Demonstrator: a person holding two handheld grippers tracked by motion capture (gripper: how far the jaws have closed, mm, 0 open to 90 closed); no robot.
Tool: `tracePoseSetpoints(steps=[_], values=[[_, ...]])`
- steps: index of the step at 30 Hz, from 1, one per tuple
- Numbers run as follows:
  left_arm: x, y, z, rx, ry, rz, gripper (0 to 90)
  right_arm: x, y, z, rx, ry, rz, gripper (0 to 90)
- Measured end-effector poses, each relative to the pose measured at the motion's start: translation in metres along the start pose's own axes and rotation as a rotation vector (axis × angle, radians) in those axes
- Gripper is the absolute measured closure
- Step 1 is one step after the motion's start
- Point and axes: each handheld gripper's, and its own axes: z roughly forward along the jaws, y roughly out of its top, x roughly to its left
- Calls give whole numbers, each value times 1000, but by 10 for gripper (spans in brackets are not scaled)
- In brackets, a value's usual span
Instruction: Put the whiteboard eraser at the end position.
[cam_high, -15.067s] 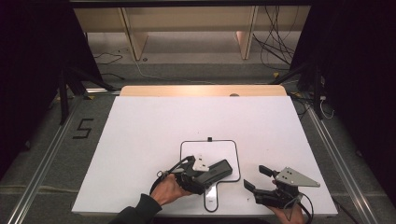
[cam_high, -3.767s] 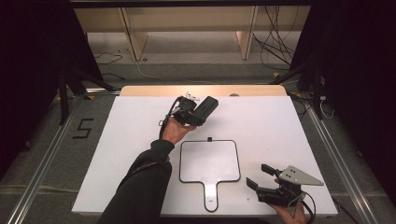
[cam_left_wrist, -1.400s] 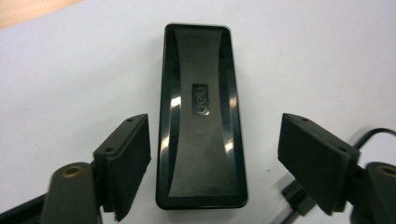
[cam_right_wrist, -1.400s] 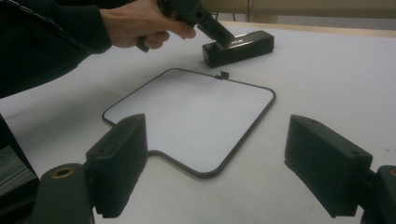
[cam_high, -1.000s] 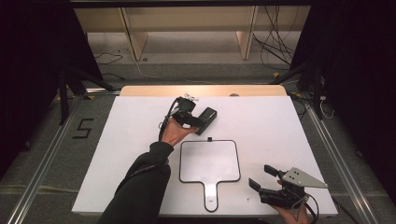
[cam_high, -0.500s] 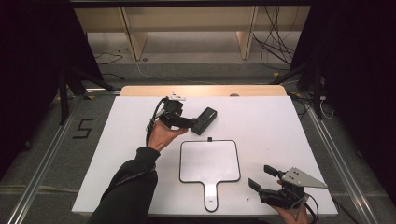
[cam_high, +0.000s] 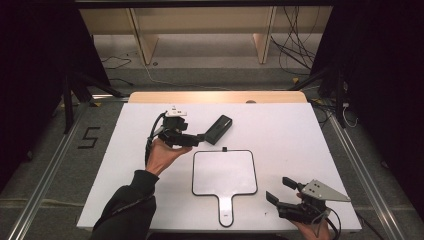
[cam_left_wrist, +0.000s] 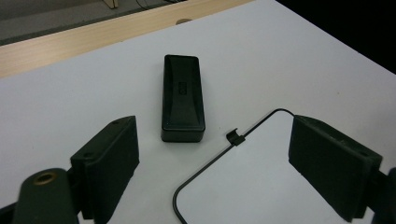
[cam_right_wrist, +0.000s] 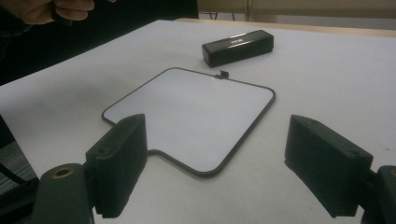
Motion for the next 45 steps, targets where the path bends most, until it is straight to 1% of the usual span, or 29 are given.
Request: tracePoseSetpoints(steps=[4,5,7,9,11,14,17,20,21,22,23,25,28,36,39,42,43,45], values=[[-3,-7,-7,-15,-13,-5,155,0,0,0,3,0,-2,220],[-4,-9,-9,-18,-14,3,155,0,0,0,3,0,-1,220],[-5,-13,-12,-33,-16,3,155,0,0,0,2,0,-1,220],[-7,-18,-15,-45,-35,-7,155,0,0,1,2,2,-1,220],[-8,-22,-18,-47,-35,-1,155,0,0,1,4,2,1,220],[-12,-29,-23,-73,-40,0,155,1,0,1,3,3,-1,220],[-16,-38,-27,-78,-43,13,155,0,-1,2,4,4,3,219],[-19,-49,-32,-89,-47,12,153,1,-1,2,4,6,3,219],[-20,-53,-34,-99,-51,6,154,1,-1,2,3,6,4,219],[-20,-58,-36,-107,-54,9,153,0,-1,2,5,7,7,219],[-21,-62,-37,-116,-47,12,154,0,-1,1,6,9,9,219],[-23,-67,-38,-97,-42,27,155,0,-1,2,6,12,14,219],[-25,-75,-42,-97,-46,26,155,1,-1,1,4,13,11,219],[-31,-93,-56,-119,-43,35,154,1,-1,2,4,16,11,219],[-33,-98,-59,-106,-29,61,154,2,-1,2,6,17,8,219],[-34,-102,-62,-113,-42,59,154,2,-1,2,8,20,7,219],[-35,-104,-64,-123,-41,67,154,2,-1,2,10,20,6,219],[-35,-108,-67,-135,-44,63,154,3,-1,2,10,20,6,219]])
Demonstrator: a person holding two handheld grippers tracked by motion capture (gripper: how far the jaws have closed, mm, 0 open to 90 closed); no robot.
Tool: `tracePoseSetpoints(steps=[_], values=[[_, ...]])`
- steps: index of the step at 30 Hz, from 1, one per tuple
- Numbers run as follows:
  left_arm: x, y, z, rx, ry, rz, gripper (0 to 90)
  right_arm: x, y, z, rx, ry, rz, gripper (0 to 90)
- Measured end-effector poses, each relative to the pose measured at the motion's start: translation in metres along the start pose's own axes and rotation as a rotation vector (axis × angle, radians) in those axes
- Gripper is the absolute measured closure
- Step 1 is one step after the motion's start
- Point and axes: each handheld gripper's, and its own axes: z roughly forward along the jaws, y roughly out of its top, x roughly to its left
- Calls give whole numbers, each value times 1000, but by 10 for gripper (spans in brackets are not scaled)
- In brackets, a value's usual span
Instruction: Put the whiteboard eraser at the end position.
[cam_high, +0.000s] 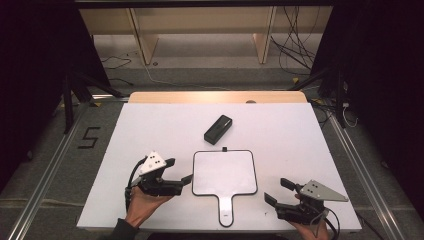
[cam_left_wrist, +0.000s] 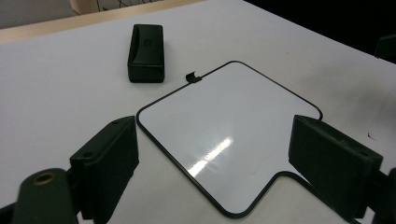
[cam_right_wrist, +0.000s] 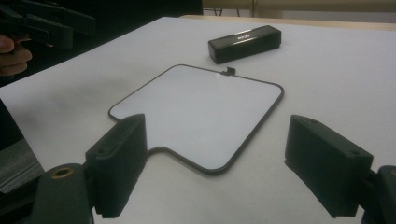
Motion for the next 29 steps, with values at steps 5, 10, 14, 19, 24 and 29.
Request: tracePoseSetpoints(steps=[5,10,14,19,24,29], values=[[-1,-14,-6,3,-2,-28,155,1,0,-1,1,-1,-4,219],[-1,-19,-8,5,-8,-47,155,3,0,0,2,-1,-7,219],[0,-19,-8,1,-2,-40,154,2,0,0,2,0,-4,219],[1,-18,-7,1,-3,-40,154,2,0,0,4,0,-4,218],[1,-18,-8,-5,-1,-36,154,2,0,1,4,-1,-2,218],[1,-17,-8,-8,3,-35,155,2,0,1,5,-2,-4,218]])
